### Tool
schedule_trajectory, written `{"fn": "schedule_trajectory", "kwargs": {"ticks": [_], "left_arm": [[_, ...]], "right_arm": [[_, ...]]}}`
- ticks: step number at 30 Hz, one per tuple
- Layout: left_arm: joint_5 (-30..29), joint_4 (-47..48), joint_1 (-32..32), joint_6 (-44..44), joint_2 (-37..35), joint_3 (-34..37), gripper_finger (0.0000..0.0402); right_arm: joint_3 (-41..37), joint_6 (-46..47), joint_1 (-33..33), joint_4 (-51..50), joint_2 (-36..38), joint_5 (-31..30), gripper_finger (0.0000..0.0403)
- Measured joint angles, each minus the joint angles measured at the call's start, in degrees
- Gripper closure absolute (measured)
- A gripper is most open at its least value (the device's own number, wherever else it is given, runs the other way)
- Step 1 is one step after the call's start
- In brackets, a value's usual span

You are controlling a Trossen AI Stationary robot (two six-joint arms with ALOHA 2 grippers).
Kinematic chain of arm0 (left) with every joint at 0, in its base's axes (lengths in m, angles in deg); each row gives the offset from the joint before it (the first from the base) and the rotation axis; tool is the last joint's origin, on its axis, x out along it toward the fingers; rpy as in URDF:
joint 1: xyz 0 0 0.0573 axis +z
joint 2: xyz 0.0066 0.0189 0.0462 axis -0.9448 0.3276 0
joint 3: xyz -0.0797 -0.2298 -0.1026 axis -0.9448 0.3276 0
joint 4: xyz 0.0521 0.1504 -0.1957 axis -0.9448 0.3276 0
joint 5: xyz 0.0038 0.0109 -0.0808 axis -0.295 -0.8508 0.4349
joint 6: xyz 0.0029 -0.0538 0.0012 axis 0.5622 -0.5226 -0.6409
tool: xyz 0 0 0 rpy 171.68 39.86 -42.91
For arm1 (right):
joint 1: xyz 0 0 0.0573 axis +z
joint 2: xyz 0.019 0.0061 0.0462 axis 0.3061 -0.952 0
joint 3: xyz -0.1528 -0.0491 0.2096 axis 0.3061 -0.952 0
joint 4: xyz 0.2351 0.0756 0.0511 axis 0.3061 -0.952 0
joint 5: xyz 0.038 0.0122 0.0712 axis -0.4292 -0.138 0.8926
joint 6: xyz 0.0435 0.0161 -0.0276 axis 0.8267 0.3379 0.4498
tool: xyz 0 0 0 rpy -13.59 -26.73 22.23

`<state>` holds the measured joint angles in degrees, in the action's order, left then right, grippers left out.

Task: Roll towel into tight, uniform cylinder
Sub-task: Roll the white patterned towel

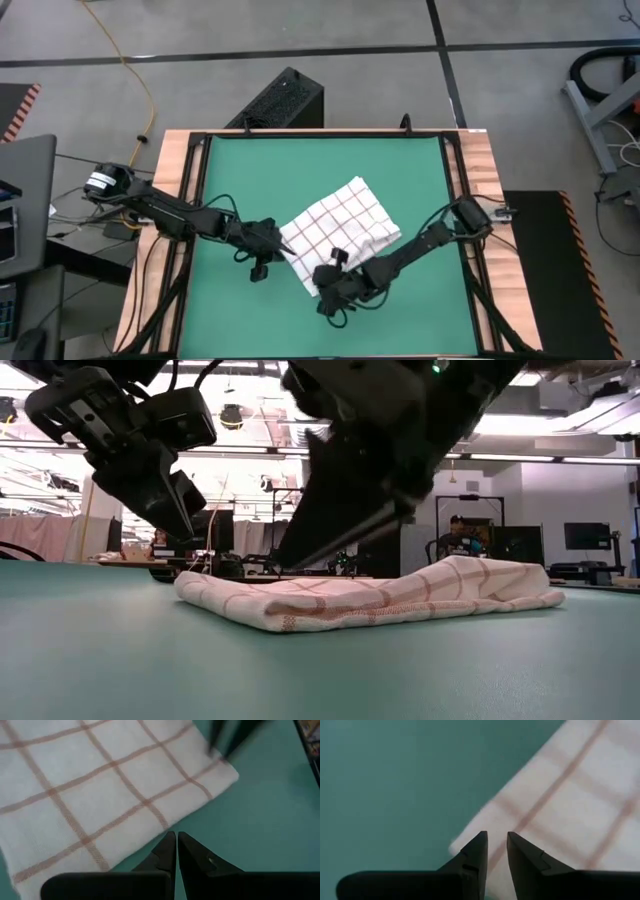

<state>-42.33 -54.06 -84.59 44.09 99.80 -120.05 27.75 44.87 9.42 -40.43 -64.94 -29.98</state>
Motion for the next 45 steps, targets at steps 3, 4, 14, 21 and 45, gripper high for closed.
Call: {"fn": "schedule_trajectory", "kwargs": {"ticks": [3, 4, 14, 21, 45], "left_arm": [[-0.1, 0.2, 0.0, -2.1, 0.0, 0.0, 0.0395], [0.0, 0.2, -0.1, -2.6, 0.0, 0.0, 0.0395], [0.0, -4.7, -2.2, -2.6, 0.0, 0.0, 0.0395], [-5.1, -16.0, -6.7, 12.9, 0.0, 0.0, 0.0395], [1.0, -13.6, -4.8, 26.5, 0.0, 0.0, 0.0257]], "right_arm": [[0.4, 1.1, 0.4, -3.4, -1.3, 6.6, 0.0306], [0.8, 2.1, 0.8, -5.1, -1.8, 7.9, 0.0306], [3.5, 4.9, 8.4, -27.9, -0.6, 8.5, 0.0306], [3.2, 12.1, 12.0, -43.1, 2.4, 7.5, 0.0306], [3.3, 22.1, 12.7, -34.1, 5.6, -4.2, 0.0212]]}}
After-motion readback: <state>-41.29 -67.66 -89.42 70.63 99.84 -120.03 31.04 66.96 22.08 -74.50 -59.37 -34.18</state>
